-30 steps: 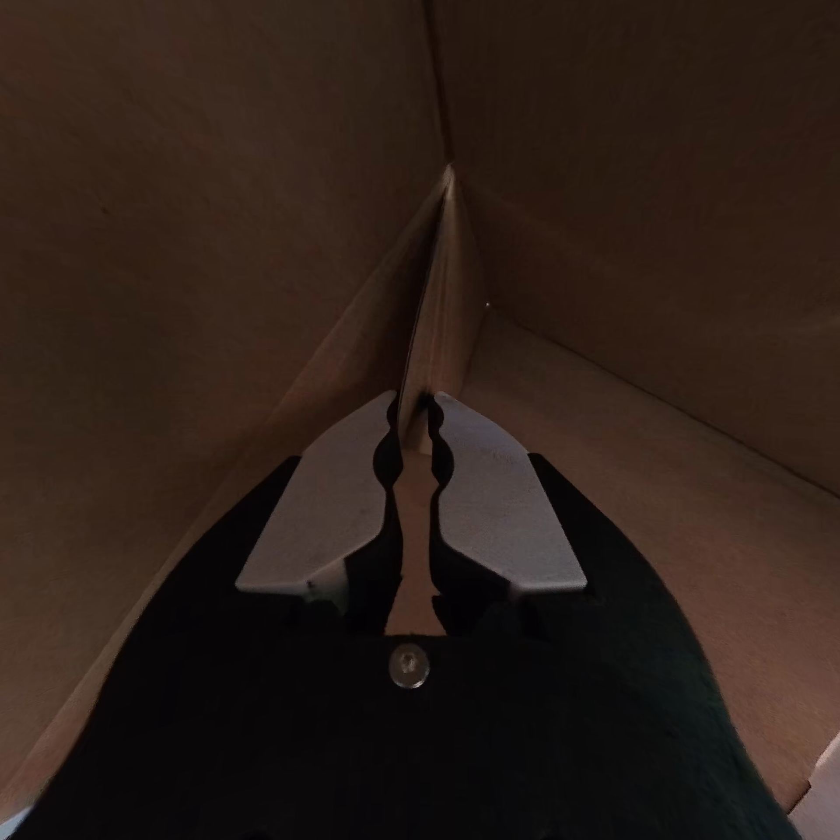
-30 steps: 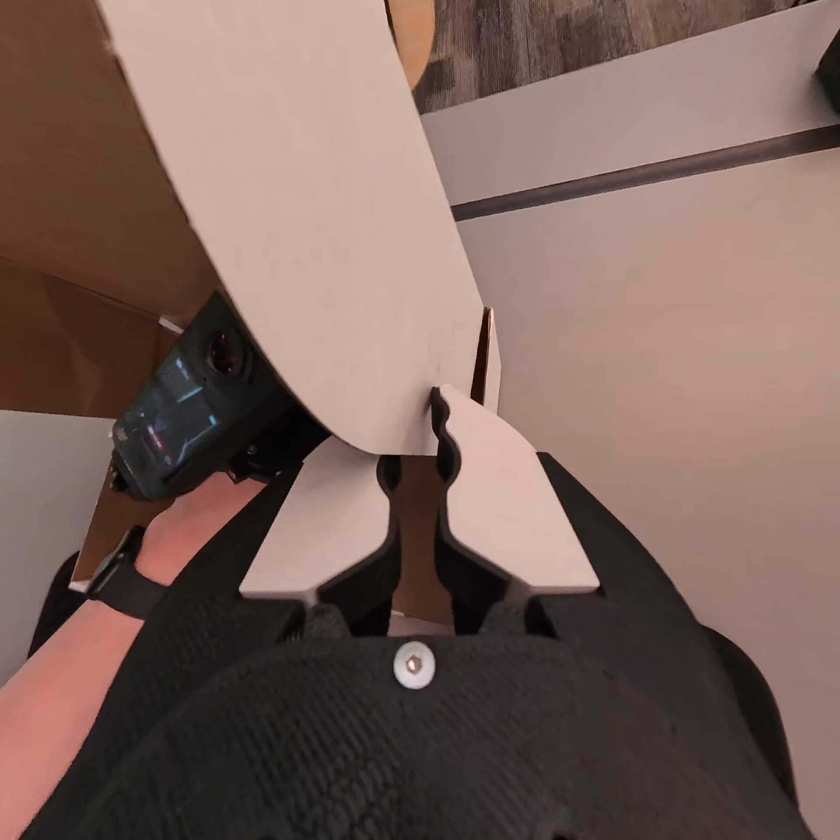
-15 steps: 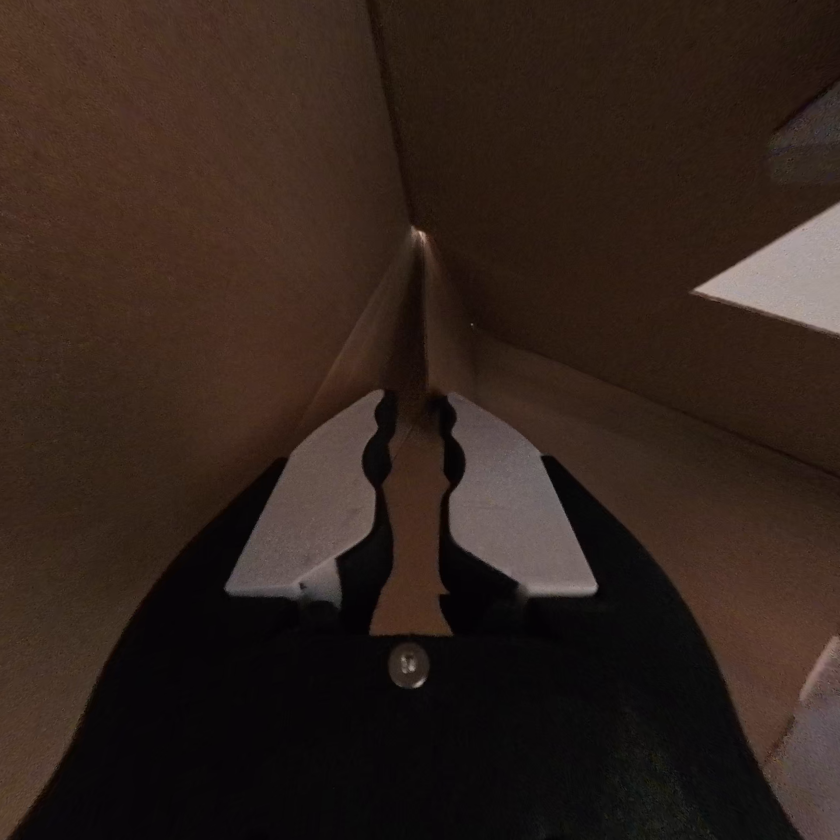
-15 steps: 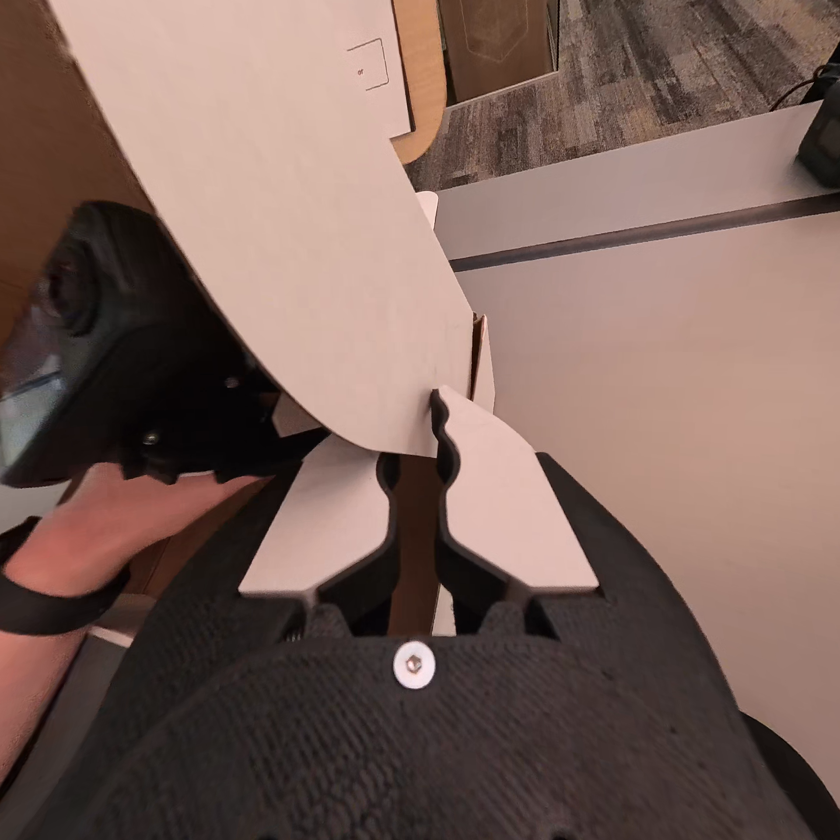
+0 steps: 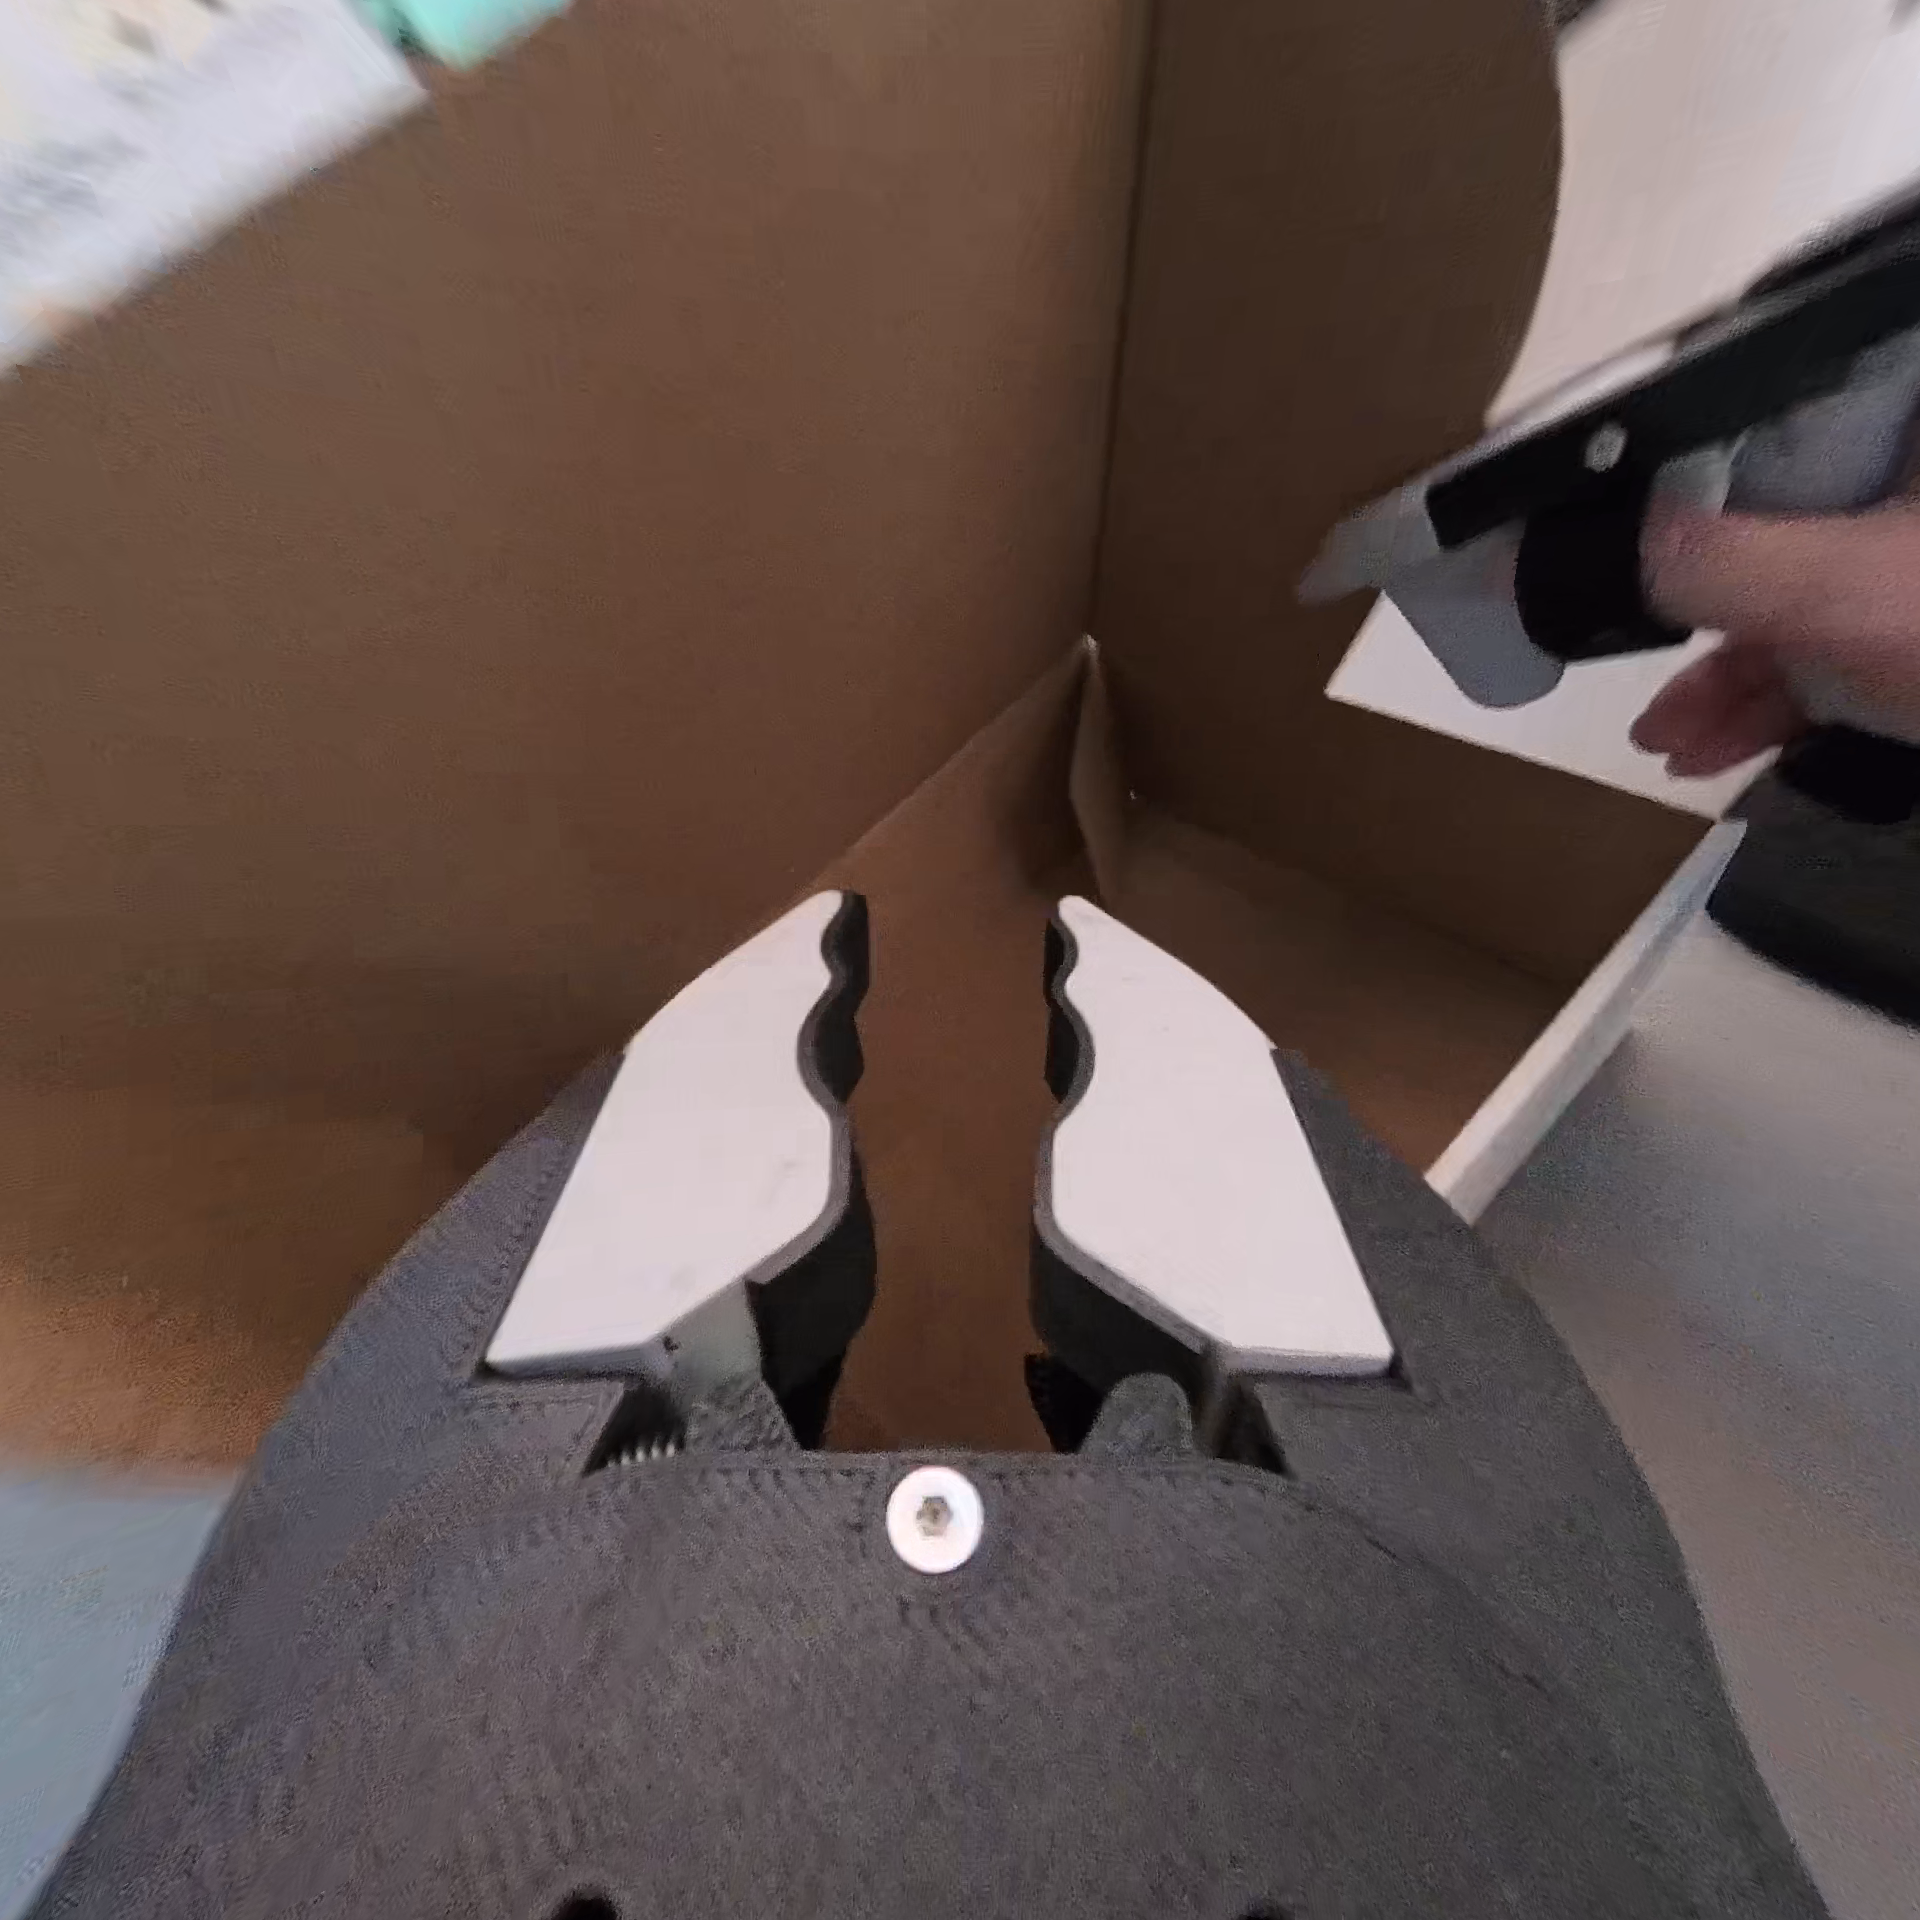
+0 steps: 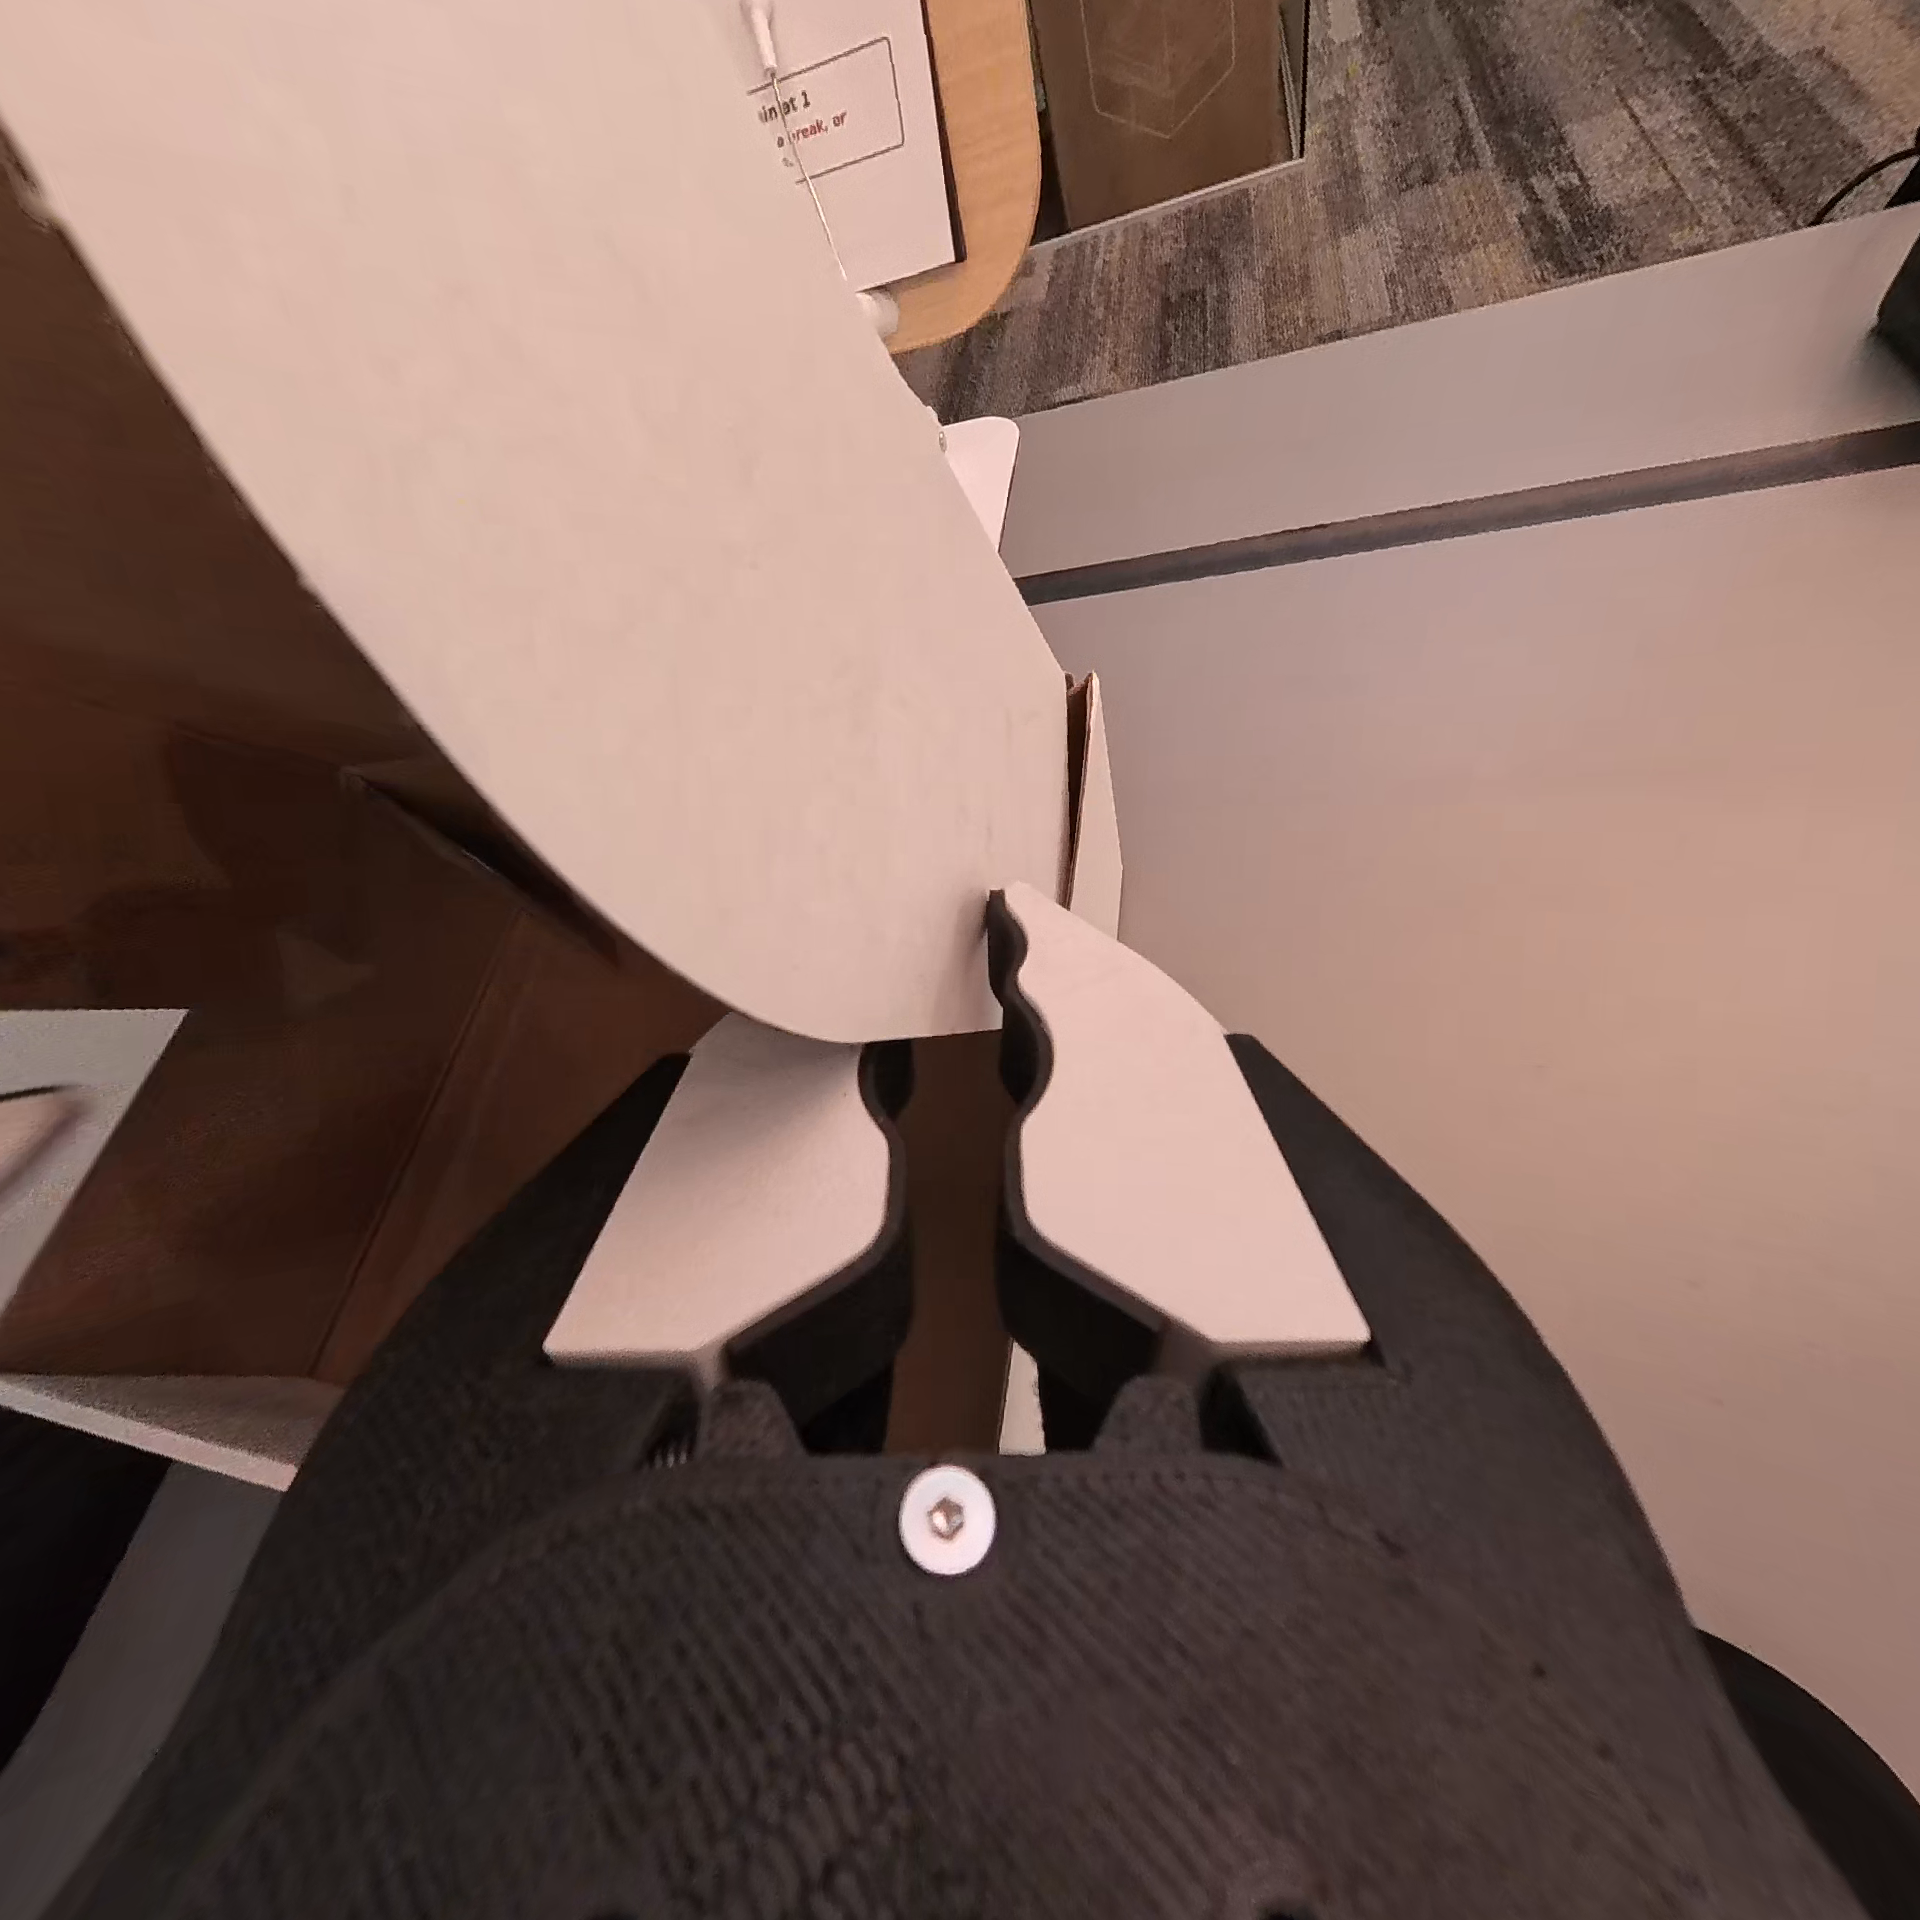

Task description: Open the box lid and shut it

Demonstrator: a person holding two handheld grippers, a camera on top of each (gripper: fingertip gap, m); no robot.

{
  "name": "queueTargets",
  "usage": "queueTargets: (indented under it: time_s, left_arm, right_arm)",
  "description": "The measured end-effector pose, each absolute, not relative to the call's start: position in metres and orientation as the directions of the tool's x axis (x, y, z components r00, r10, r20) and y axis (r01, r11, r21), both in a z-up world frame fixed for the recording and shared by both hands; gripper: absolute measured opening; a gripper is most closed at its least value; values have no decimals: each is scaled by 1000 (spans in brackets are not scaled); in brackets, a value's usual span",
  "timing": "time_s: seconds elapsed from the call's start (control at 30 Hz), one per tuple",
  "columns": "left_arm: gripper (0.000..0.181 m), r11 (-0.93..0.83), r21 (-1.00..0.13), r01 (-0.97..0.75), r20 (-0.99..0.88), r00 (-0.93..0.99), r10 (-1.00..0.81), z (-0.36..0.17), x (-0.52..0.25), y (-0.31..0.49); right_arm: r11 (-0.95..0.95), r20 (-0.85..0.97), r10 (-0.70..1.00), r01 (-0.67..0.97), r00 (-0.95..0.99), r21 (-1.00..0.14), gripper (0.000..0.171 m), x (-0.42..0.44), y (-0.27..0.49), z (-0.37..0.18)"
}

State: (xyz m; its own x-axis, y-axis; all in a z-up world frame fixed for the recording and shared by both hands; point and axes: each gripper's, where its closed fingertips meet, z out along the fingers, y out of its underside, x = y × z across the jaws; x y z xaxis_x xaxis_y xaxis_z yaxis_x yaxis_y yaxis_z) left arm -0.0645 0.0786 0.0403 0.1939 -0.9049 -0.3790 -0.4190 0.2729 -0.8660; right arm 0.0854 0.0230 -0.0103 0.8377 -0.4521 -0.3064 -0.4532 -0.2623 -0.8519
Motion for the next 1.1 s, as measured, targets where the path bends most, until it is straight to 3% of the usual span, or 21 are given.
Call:
queueTargets:
  time_s: [0.17, 0.27, 0.37, 0.47, 0.57, 0.8, 1.1]
  left_arm:
    - [30, 225, -959, -175, -279, 421, -863, 87, -136, 90]
    - [40, 248, -966, -80, -251, 543, -802, 110, -169, 106]
    - [55, 252, -967, -43, -217, 657, -722, 122, -196, 128]
    - [83, 134, -987, -87, -156, 718, -679, 104, -206, 157]
    - [88, -11, -994, -111, -69, 688, -723, 76, -199, 170]
    - [68, -91, -972, -214, -71, 648, -759, 38, -181, 178]
    - [23, -124, -958, -260, -72, 635, -769, 20, -176, 186]
  right_arm:
    - [-268, -302, -453, -451, 839, -851, 12, 84, 22, -13]
    - [-270, -299, -456, -450, 839, -851, 12, 83, 22, -14]
    - [-270, -298, -457, -451, 838, -851, 12, 83, 21, -16]
    - [-274, -297, -457, -451, 838, -850, 12, 82, 21, -18]
    - [-277, -296, -455, -450, 840, -849, 13, 83, 20, -19]
    - [-281, -295, -450, -448, 843, -849, 13, 82, 21, -20]
    - [-286, -309, -441, -458, 843, -842, 14, 82, 18, -25]
